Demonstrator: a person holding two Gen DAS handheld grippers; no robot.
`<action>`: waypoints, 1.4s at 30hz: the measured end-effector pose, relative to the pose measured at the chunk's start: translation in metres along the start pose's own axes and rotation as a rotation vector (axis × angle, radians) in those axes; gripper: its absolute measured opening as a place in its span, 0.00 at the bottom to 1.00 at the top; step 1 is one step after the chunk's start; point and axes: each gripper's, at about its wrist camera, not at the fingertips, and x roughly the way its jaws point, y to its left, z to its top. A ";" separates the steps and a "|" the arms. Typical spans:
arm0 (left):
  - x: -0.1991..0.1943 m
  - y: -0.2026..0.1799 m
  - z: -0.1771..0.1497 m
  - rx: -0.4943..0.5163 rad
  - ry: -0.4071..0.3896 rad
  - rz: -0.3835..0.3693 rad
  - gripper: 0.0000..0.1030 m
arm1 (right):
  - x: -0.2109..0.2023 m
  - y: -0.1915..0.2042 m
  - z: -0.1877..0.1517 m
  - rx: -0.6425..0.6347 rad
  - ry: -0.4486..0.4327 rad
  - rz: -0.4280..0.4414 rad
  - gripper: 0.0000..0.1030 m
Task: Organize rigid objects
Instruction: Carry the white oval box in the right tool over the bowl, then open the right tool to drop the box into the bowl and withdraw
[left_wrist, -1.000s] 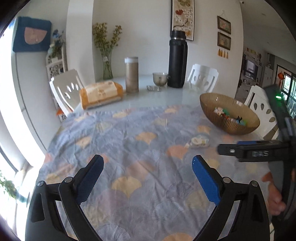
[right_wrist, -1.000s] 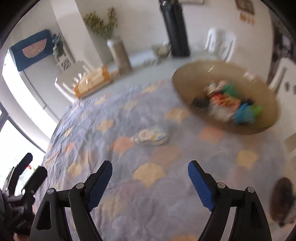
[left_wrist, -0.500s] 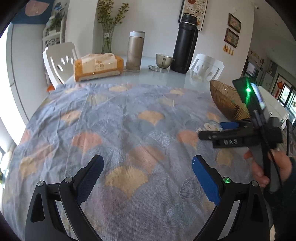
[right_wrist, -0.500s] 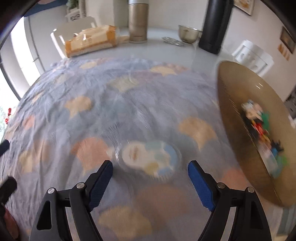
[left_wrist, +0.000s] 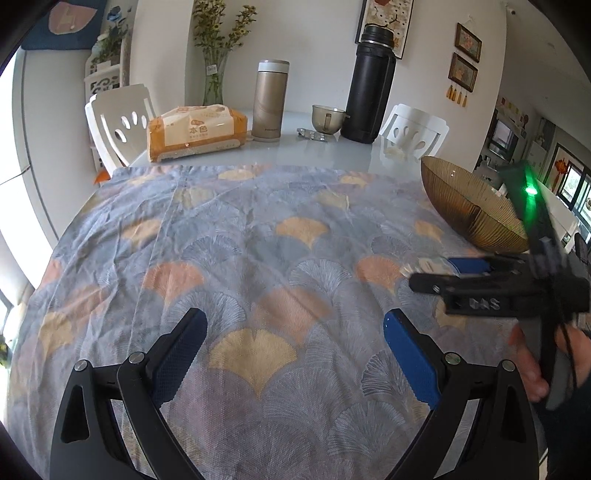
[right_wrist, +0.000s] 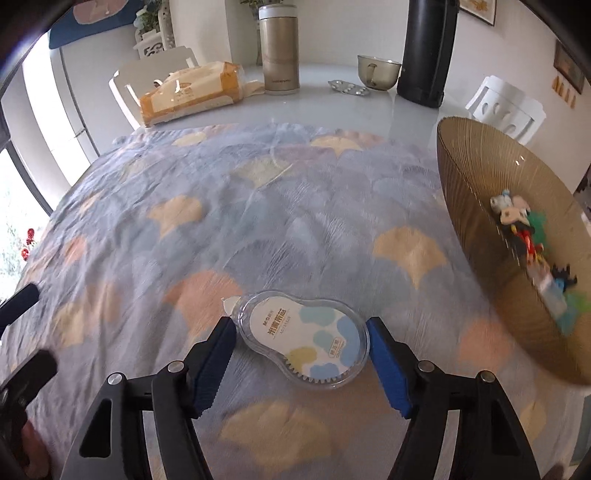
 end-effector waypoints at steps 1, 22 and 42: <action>0.000 0.000 0.000 0.000 0.002 0.001 0.94 | -0.005 0.000 -0.005 0.011 -0.001 0.010 0.68; -0.093 -0.054 0.061 0.095 -0.275 0.006 0.94 | -0.168 -0.142 0.022 0.365 -0.307 -0.280 0.69; -0.108 -0.060 0.071 0.124 -0.281 0.112 0.94 | -0.160 -0.008 -0.005 0.174 -0.282 -0.099 0.75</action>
